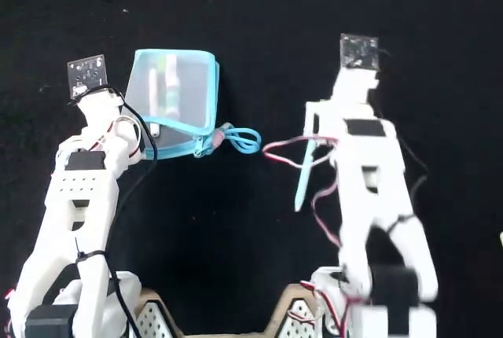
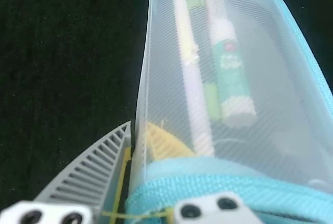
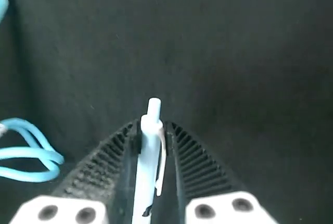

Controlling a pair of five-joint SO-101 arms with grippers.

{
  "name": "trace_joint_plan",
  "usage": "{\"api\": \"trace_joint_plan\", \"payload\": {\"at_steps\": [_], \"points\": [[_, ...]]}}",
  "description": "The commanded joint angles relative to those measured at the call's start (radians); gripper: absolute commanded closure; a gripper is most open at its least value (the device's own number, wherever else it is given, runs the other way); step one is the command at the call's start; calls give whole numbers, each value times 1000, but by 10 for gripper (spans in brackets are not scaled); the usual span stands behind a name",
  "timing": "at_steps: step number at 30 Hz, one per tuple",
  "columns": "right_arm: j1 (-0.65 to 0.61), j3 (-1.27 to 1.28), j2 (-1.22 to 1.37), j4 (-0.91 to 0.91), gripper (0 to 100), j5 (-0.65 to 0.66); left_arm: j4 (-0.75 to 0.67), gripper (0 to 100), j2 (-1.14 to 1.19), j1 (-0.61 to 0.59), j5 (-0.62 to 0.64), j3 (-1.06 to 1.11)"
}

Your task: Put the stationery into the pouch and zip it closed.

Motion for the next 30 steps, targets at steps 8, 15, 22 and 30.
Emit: {"api": "trace_joint_plan", "payload": {"at_steps": [8,15,22,30], "points": [[-20,-486,455,307,986,74,3,970,12,-18,11,51],[-28,-773,697,500,986,95,3,970,12,-18,11,50],[-28,-958,831,646,823,100,3,970,12,-18,11,48],[-52,-1001,845,773,836,141,3,970,12,-18,11,48]]}}
